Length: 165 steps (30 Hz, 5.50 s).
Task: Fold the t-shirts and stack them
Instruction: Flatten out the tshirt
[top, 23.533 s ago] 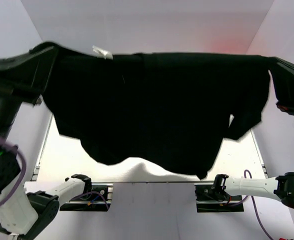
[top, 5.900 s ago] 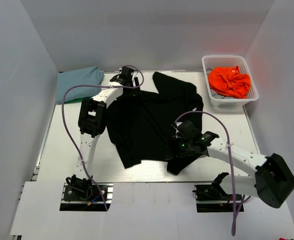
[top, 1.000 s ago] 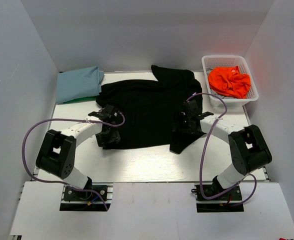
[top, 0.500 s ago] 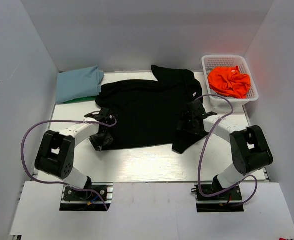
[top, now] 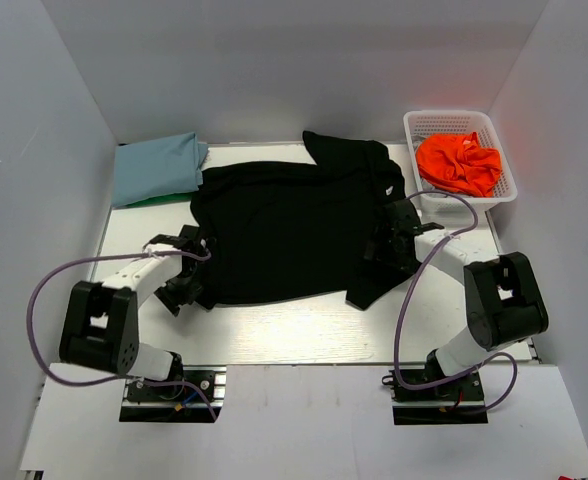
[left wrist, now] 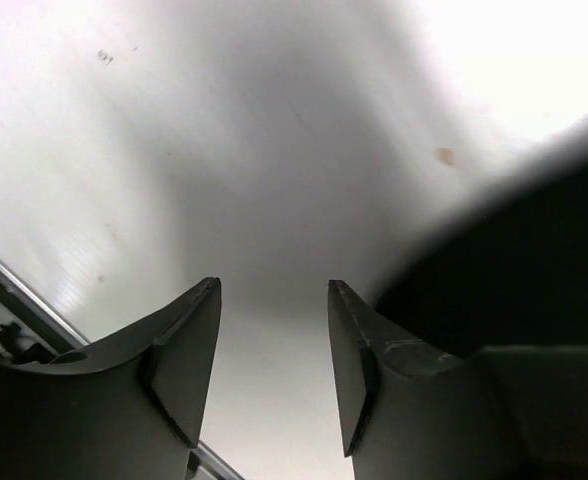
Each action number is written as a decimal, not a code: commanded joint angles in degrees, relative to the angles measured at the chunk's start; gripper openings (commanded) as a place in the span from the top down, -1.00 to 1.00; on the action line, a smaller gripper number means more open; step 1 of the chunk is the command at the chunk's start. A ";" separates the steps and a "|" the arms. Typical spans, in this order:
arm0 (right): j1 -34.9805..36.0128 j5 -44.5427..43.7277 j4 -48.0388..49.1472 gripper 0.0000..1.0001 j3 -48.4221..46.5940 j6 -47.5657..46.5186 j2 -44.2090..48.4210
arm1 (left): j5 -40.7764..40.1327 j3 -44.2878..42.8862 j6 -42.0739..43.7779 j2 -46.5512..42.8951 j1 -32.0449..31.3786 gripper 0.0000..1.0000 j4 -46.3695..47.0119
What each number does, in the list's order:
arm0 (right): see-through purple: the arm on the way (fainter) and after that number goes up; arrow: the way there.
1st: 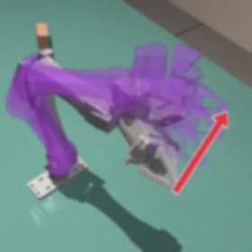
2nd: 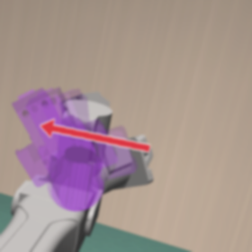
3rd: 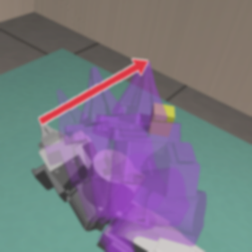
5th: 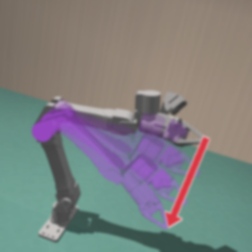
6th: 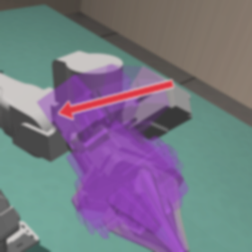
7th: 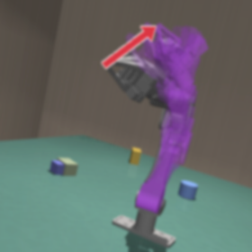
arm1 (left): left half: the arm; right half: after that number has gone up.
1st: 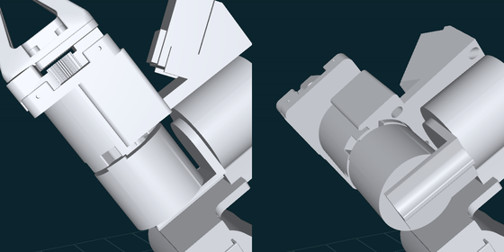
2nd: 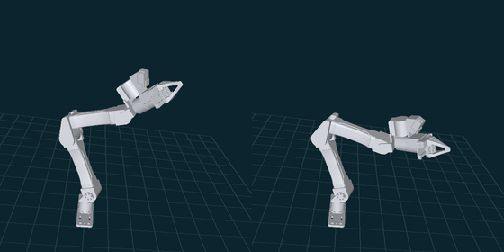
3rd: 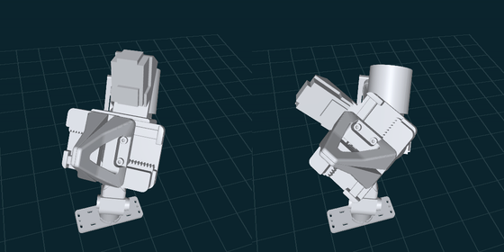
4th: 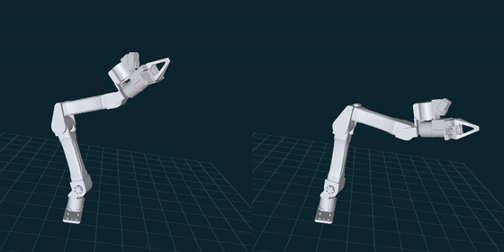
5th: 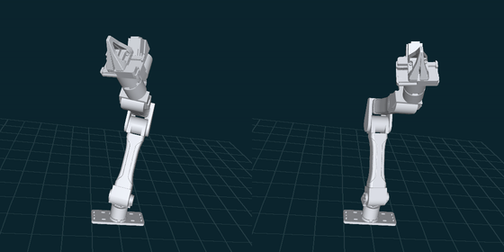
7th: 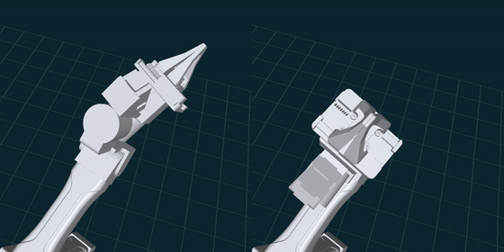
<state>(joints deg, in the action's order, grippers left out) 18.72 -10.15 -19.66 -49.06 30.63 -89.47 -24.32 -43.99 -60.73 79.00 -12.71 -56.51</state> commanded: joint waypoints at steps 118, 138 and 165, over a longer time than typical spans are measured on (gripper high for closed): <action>4.04 4.44 -0.99 0.68 10.65 1.01 13.26 | 27.84 17.37 17.14 -8.51 -3.02 1.00 29.36; 3.60 -27.80 -19.97 1.00 -0.06 4.96 39.45 | 11.39 -2.31 15.72 -24.42 -3.02 1.00 9.49; 3.78 -34.95 5.86 1.00 -56.66 -26.22 37.70 | 17.10 -59.33 34.97 -28.99 -2.41 1.00 18.37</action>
<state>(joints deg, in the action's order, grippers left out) 22.59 -46.72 -20.38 -99.02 11.64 -52.69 -11.64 -95.57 -30.92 51.86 -15.64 -40.66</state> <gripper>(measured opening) 0.012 0.058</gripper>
